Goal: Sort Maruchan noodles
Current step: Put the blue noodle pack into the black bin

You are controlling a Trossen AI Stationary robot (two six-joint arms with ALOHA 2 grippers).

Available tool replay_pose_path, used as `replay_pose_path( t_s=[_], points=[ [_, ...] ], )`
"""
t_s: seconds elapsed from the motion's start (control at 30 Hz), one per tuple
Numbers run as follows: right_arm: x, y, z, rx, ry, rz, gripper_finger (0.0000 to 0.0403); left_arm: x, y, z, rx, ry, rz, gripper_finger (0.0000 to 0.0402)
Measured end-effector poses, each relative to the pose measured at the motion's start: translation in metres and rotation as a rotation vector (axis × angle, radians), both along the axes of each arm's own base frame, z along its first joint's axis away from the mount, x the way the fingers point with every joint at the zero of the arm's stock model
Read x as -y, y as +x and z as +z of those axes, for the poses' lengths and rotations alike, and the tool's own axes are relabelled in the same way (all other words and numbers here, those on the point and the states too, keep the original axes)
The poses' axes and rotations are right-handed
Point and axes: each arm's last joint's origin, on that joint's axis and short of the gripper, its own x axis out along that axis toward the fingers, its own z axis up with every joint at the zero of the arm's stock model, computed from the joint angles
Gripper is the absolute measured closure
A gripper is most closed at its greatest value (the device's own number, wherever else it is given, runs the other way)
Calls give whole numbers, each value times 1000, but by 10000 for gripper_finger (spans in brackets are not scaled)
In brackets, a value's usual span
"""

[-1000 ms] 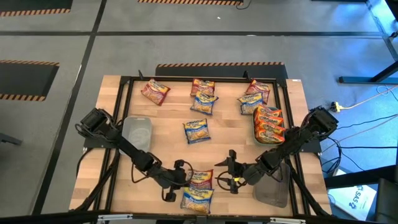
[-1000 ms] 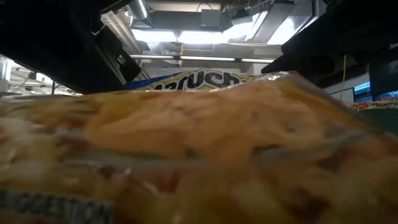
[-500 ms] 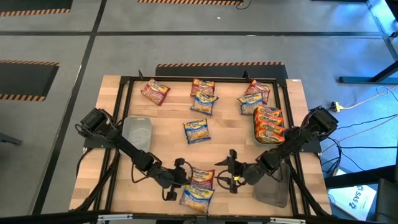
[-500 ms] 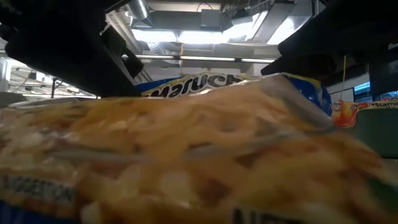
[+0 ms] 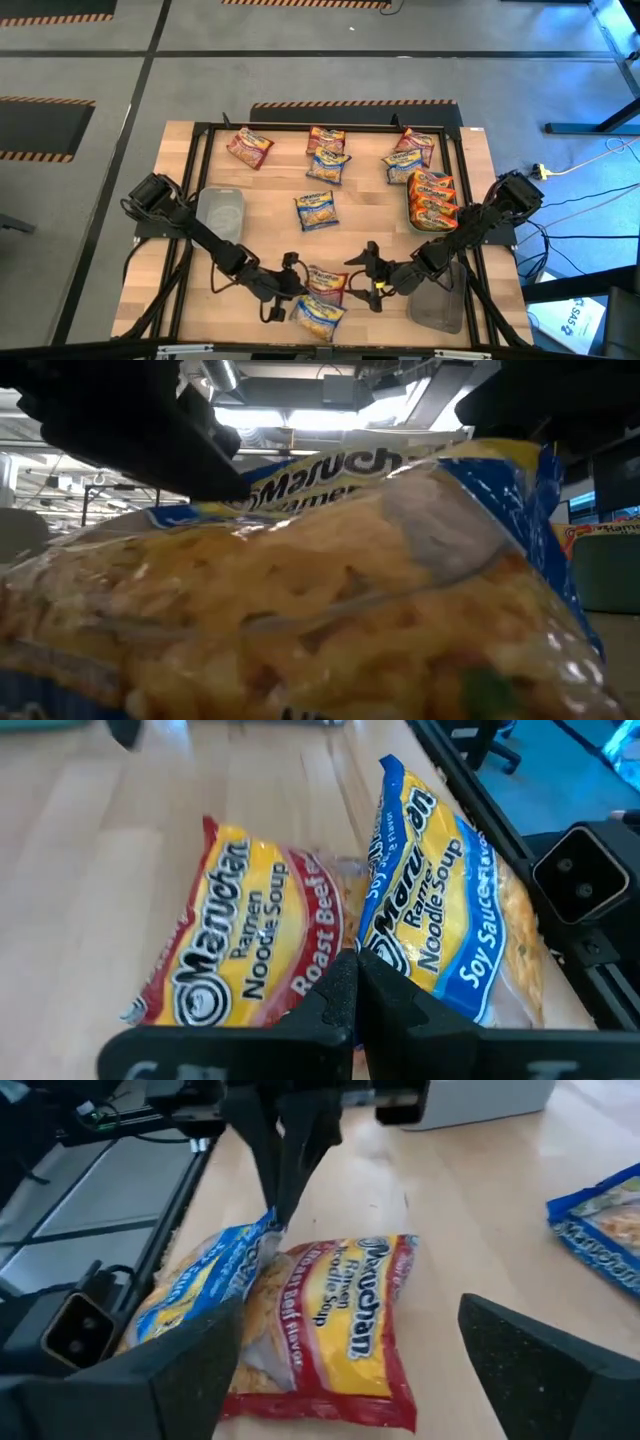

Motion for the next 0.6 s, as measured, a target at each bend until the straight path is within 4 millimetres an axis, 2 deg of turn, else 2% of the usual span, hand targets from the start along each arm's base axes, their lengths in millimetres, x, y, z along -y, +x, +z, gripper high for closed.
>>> replay_pose_path(
  t_s=[0.3,0.47,0.6],
  points=[
    [0,6,7,57,149,18,67,-6,2,13,75,49,78,401],
    [15,23,1,15,279,-32,76,-6,2,13,85,56,87,401],
    [13,44,1,-50,331,27,77,-6,2,13,86,58,90,401]
  ],
)
